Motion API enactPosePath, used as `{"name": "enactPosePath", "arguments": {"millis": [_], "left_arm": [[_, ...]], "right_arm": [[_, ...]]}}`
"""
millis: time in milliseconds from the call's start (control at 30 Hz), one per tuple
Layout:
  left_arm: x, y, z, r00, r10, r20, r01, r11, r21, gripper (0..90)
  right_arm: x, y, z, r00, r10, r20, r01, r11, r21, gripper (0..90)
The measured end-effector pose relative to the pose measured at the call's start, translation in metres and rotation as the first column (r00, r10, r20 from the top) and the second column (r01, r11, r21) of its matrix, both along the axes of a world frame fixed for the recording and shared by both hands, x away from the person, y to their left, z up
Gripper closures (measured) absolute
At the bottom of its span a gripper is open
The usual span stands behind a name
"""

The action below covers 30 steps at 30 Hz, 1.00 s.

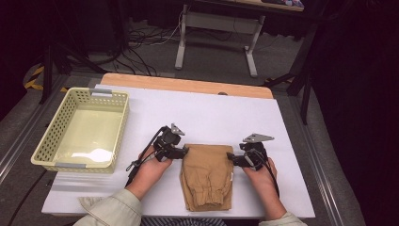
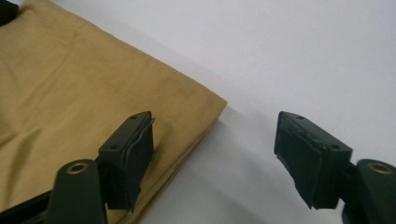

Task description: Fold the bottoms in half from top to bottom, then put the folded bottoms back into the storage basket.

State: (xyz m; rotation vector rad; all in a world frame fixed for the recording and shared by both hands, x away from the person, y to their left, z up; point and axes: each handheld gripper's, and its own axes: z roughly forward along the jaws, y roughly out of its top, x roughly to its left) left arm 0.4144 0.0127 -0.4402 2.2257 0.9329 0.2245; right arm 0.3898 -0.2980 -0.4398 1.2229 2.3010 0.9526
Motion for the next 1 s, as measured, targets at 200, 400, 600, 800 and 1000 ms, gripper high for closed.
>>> {"name": "enactPosePath", "arguments": {"millis": [200,400,600,800,1000], "left_arm": [[-0.012,0.003,0.01,0.9987,-0.05,0.007,0.05,0.9981,-0.036,42.1],[-0.019,0.005,0.011,0.9974,-0.072,-0.006,0.071,0.9962,-0.05,37.9],[-0.022,0.004,0.009,0.9953,-0.093,-0.029,0.091,0.9946,-0.05,32.1],[-0.026,0.001,0.008,0.9921,-0.109,-0.062,0.107,0.9939,-0.028,26.8],[-0.031,-0.004,0.006,0.9891,-0.117,-0.089,0.117,0.9932,-0.005,23.0]], "right_arm": [[-0.019,-0.005,0.012,0.999,0.044,-0.004,-0.044,0.997,0.066,19.6],[-0.028,0.0,0.015,0.9961,0.084,-0.024,-0.082,0.994,0.074,15.5],[-0.032,0.008,0.012,0.9915,0.12,-0.05,-0.117,0.991,0.058,13.2],[-0.038,0.013,0.009,0.9884,0.139,-0.062,-0.136,0.99,0.042,12.2],[-0.042,0.016,0.006,0.9854,0.15,-0.081,-0.148,0.989,0.031,11.8]]}}
